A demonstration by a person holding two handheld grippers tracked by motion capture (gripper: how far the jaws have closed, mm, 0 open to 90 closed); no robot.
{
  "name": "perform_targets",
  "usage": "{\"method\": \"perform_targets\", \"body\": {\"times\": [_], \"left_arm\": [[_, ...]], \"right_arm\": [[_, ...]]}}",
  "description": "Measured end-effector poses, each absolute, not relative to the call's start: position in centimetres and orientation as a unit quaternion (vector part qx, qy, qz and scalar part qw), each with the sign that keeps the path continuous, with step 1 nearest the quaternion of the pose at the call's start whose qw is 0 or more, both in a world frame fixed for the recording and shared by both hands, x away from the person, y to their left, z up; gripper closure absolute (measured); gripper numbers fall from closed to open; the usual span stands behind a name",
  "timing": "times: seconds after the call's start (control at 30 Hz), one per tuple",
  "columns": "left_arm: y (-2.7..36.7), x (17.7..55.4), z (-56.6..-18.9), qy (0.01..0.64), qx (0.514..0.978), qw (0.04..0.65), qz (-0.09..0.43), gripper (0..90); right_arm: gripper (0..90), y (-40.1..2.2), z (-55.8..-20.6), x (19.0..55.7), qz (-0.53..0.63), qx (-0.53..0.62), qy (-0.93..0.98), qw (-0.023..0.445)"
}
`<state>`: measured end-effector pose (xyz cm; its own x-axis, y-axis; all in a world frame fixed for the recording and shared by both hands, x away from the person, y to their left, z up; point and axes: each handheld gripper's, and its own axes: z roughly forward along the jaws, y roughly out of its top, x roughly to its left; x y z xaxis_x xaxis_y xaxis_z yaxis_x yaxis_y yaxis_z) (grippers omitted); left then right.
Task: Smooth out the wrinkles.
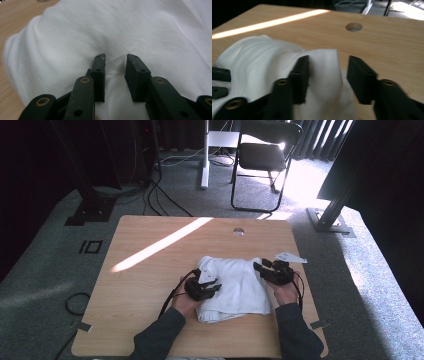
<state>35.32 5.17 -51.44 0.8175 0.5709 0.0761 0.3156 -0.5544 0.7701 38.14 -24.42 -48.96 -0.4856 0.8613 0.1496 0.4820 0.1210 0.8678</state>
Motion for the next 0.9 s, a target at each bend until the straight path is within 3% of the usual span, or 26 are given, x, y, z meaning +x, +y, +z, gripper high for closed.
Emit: {"method": "perform_targets", "body": {"times": [0.03, 0.07, 0.27, 0.33, 0.37, 0.43, 0.53, 0.63, 0.77, 0.9], "left_arm": [[5.1, 35.4, -51.6, 0.255, 0.869, 0.393, 0.161, 71.0], [5.1, 35.4, -51.8, 0.254, 0.870, 0.391, 0.160, 71.4], [5.2, 35.4, -52.1, 0.259, 0.870, 0.390, 0.155, 73.5], [5.1, 35.4, -52.1, 0.260, 0.869, 0.391, 0.155, 73.6], [5.0, 35.4, -52.1, 0.260, 0.871, 0.385, 0.161, 73.6], [5.0, 35.4, -52.1, 0.259, 0.871, 0.383, 0.165, 73.4], [4.9, 35.4, -52.1, 0.260, 0.871, 0.379, 0.172, 73.0], [4.7, 35.7, -52.2, 0.259, 0.874, 0.370, 0.181, 73.2], [4.8, 36.3, -52.2, 0.269, 0.871, 0.363, 0.193, 73.2], [5.5, 37.5, -52.2, 0.279, 0.869, 0.349, 0.213, 72.6]], "right_arm": [[84.1, -24.4, -49.1, 38.5, 0.467, 0.463, 0.727, 0.197], [89.5, -24.4, -49.2, 38.8, 0.453, 0.472, 0.729, 0.203], [90.0, -27.7, -48.7, 39.3, 0.418, 0.530, 0.690, 0.262], [89.6, -28.6, -49.1, 39.3, 0.409, 0.546, 0.685, 0.255], [86.7, -28.5, -49.2, 39.3, 0.405, 0.550, 0.684, 0.256], [66.5, -28.3, -49.4, 38.9, 0.375, 0.564, 0.678, 0.287], [53.7, -28.4, -48.8, 37.5, 0.421, 0.558, 0.662, 0.272], [47.0, -26.8, -48.8, 34.8, 0.452, 0.501, 0.695, 0.249], [46.5, -23.0, -51.3, 32.4, 0.435, 0.421, 0.768, 0.207], [49.3, -19.6, -54.0, 33.7, 0.378, 0.417, 0.802, 0.198]]}}
